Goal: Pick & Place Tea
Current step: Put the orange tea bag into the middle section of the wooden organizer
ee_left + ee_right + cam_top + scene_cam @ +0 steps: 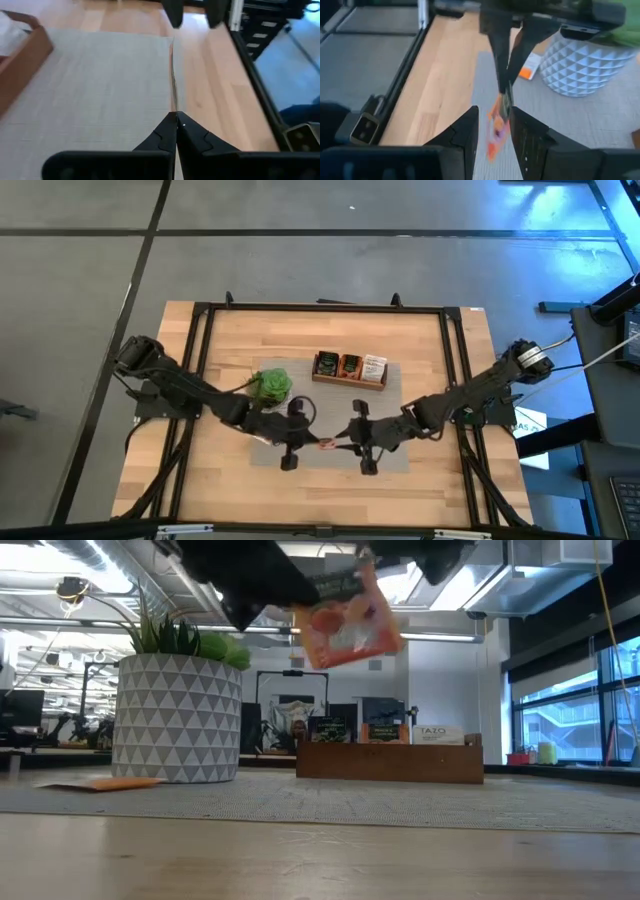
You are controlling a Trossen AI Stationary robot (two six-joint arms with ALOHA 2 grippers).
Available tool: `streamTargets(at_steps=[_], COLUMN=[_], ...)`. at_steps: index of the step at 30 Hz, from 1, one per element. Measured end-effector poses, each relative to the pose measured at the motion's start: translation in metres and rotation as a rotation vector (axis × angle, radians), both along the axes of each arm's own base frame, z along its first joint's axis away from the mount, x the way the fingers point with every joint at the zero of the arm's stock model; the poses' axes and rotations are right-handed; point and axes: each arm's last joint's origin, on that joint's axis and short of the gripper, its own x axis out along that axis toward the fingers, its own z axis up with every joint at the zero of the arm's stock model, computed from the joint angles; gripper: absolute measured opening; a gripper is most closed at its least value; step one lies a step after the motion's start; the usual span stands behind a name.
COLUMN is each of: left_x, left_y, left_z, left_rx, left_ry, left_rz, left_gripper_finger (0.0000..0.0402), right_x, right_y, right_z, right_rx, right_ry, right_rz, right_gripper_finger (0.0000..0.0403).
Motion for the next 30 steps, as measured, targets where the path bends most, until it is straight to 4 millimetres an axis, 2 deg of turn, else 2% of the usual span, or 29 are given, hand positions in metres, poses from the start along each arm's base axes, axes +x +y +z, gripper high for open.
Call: streamTargets(at_steps=[4, 9, 19, 22, 30], left_x=[0.003, 0.004, 0.005, 0.005, 0.005], left_y=[0.008, 0.011, 0.01, 0.01, 0.01], left_z=[0.004, 0.005, 0.005, 0.005, 0.005], left_rx=[0.037, 0.097, 0.123, 0.123, 0.123], left_ry=[0.07, 0.05, 0.045, 0.044, 0.044], left_rz=[0.037, 0.125, 0.105, 0.105, 0.106], left_gripper_finger=[0.0002, 0.0002, 0.0002, 0.0005, 0.0003], right_x=[0.005, 0.007, 0.011, 0.011, 0.011], right_y=[-0.01, -0.018, -0.02, -0.02, -0.021], right_z=[0.001, 0.0, 0.004, 0.004, 0.004], right_rx=[0.018, 0.023, -0.003, 0.017, -0.045], right_ry=[-0.006, 0.007, -0.047, -0.036, -0.051], right_rz=[-0.043, -0.061, -0.044, -0.058, -0.059], right_gripper_finger=[0.0113, 0.0113, 0.0117, 0.0146, 0.0266])
